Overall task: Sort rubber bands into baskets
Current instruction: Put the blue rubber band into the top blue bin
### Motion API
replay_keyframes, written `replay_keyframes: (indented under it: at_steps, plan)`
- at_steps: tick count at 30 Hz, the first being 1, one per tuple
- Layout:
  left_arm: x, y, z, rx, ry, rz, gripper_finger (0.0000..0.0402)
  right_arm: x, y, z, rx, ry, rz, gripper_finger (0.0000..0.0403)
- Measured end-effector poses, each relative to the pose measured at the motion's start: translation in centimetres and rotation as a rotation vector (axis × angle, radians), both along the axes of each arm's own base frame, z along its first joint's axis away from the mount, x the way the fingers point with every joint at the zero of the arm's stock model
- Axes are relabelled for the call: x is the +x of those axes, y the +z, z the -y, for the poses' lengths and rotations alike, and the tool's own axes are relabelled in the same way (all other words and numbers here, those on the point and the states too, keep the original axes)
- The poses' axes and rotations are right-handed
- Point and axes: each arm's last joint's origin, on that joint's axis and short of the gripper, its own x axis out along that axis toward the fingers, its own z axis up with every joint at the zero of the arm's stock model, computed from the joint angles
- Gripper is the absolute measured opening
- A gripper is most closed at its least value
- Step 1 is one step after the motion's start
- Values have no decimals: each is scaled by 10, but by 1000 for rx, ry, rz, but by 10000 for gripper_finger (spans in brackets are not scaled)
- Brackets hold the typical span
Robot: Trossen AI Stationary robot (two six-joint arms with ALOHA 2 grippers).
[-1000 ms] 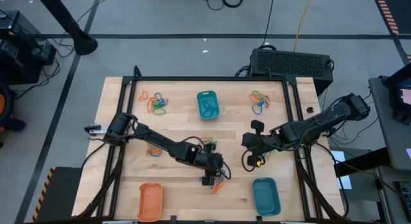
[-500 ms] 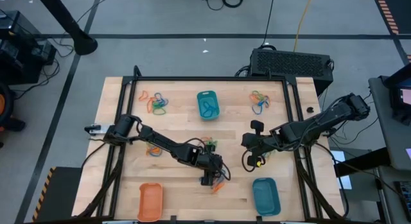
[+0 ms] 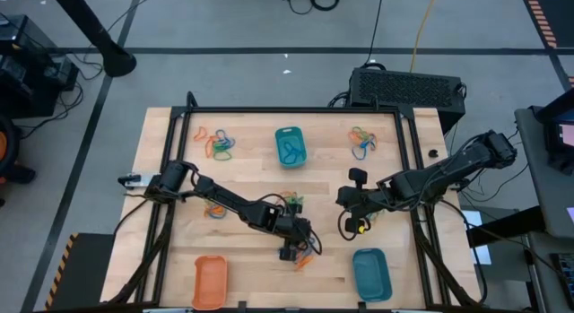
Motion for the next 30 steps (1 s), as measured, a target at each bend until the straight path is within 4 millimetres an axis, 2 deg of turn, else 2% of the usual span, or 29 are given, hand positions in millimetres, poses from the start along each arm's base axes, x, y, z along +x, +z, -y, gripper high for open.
replay_keyframes:
  at_steps: [2,6,13,17,24,30]
  plan:
    - [0,3,0,-1,-1,3,11,0,0,0,0,0,0,0]
    - [-2,18,-2,28,-5,31,8,0,0,0,0,0,0,0]
    - [-16,73,-11,132,34,124,3,0,0,0,0,0,0,0]
    - [-29,108,-22,231,76,177,3,0,0,0,-3,3,-1,0]
    - [-46,148,-72,346,182,178,2,0,0,0,-3,2,1,0]
    - [-50,161,-141,404,296,160,1,1,0,0,-9,14,5,0]
